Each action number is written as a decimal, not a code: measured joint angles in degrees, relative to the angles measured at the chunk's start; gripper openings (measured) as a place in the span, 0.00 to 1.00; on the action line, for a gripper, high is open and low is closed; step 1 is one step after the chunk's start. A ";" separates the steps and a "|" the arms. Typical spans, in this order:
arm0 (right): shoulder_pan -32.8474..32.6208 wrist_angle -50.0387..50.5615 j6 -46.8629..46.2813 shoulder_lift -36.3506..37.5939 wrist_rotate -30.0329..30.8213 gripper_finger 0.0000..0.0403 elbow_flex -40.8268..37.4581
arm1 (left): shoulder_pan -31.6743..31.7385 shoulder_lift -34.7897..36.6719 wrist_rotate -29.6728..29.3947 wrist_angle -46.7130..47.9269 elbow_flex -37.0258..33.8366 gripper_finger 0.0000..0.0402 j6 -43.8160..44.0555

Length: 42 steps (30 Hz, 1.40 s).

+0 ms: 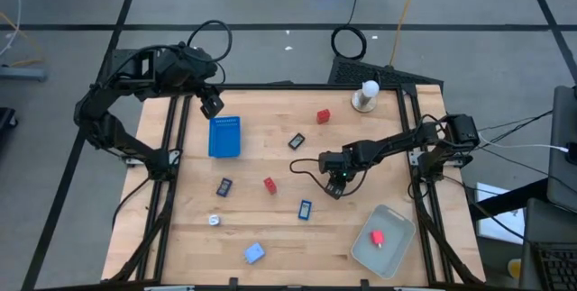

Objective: Pick & Place Office items
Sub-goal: Put the green charger adapter into the white bin

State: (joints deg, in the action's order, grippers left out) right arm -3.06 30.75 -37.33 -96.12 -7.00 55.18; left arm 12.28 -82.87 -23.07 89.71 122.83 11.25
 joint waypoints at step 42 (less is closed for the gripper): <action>-2.20 -1.77 7.20 42.22 2.23 0.31 -0.07 | -0.16 0.00 8.09 -6.59 0.00 0.57 -1.59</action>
State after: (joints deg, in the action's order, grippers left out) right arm -5.27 28.98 -30.13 -53.90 -4.77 55.11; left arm 12.12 -82.87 -14.98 83.12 122.83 9.66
